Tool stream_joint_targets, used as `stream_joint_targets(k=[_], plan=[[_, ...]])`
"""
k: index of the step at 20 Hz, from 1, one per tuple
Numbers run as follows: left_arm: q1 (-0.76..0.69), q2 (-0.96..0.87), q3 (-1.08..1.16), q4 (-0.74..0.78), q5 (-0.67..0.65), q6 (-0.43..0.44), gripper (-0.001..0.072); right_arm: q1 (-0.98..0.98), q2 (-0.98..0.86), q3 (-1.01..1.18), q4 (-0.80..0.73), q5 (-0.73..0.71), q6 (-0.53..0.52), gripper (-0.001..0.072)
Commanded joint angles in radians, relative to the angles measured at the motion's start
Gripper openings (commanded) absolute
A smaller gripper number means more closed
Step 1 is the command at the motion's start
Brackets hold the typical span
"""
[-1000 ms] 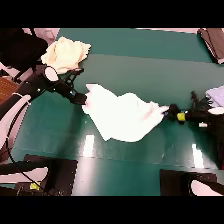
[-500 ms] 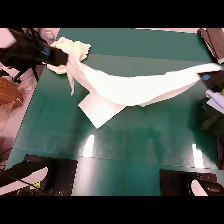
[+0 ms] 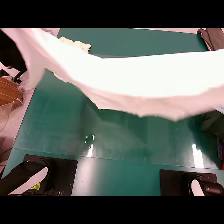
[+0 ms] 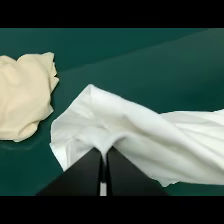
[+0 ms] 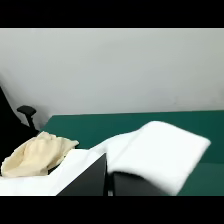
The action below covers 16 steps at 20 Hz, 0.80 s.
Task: Fold the shirts.
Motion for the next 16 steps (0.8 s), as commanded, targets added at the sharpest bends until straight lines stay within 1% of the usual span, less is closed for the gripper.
stream_joint_targets(k=[1,3,5,6,7,9,10,11,14,16], plan=[[0.000,0.030,0.112,-0.126,-0.181,-0.027,0.0021,0.000,-0.027,0.213,-0.074,0.212,0.051,0.0015],[0.000,0.029,0.111,-0.174,-0.286,-0.059,0.0022,0.000,-0.073,0.291,-0.115,0.330,0.098,0.0016],[0.000,0.029,0.062,-0.169,-0.282,-0.062,0.0021,0.000,-0.134,0.296,-0.174,0.486,0.120,0.0015],[0.000,0.024,0.008,-0.171,-0.274,-0.062,0.0021,0.000,-0.165,0.249,-0.177,0.519,0.121,0.0016],[0.000,0.017,-0.071,-0.182,-0.275,-0.065,0.0022,0.000,-0.192,0.185,-0.177,0.517,0.119,0.0016],[0.000,0.001,-0.270,-0.230,-0.249,-0.070,0.0021,0.000,-0.254,0.016,-0.172,0.444,0.093,0.0016],[0.000,-0.008,-0.381,-0.265,-0.216,-0.070,0.0022,0.002,-0.294,-0.064,-0.167,0.386,0.086,0.0015],[-0.001,-0.015,-0.508,-0.303,-0.155,-0.063,0.0022,0.013,-0.337,-0.140,-0.169,0.312,0.074,0.0016],[-0.001,-0.034,-0.863,-0.349,0.117,-0.013,0.0022,0.061,-0.493,-0.299,-0.170,0.047,0.052,0.0016],[0.000,-0.076,-1.043,-0.362,0.308,0.051,0.0022,0.080,-0.634,-0.337,-0.169,-0.097,0.056,0.0016]])
